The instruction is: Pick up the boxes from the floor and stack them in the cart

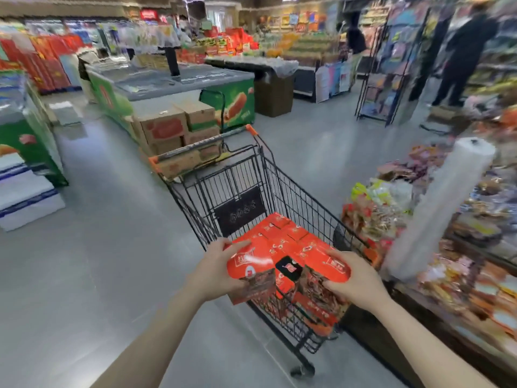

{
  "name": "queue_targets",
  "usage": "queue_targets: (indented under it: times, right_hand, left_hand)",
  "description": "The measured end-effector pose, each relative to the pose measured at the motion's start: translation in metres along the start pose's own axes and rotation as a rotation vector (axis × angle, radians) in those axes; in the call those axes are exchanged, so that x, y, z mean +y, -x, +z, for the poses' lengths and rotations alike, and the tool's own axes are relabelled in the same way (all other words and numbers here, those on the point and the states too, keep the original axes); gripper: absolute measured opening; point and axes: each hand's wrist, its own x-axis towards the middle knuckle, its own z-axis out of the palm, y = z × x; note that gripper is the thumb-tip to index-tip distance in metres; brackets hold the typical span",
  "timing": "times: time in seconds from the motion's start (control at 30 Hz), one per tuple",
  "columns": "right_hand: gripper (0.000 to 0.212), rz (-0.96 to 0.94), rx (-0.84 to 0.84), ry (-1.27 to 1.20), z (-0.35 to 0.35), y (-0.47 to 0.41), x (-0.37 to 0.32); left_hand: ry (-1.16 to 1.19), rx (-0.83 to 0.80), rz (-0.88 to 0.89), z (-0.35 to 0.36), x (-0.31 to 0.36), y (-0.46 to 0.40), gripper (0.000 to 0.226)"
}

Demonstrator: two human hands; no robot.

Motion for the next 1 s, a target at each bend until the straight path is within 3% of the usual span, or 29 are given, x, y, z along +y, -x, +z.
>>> queue_targets:
  times: [0.47, 0.7, 1.0]
  right_hand:
    - [0.085, 0.3, -0.135, 0.105, 0.065, -0.08, 0.069]
    - [0.106, 0.421, -0.255, 0.178, 0.107, -0.111, 0.098]
    - [0.095, 0.547, -0.292, 0.265, 0.174, -0.134, 0.101]
  left_hand:
    - [0.057, -0.265, 0.208, 0.073, -0.05, -0.19, 0.093]
    - [-0.014, -0.443, 0.238, 0.105, -0.08, -0.237, 0.094]
    - [-0.032, -0.681, 0.326, 0.152, -0.123, -0.286, 0.098]
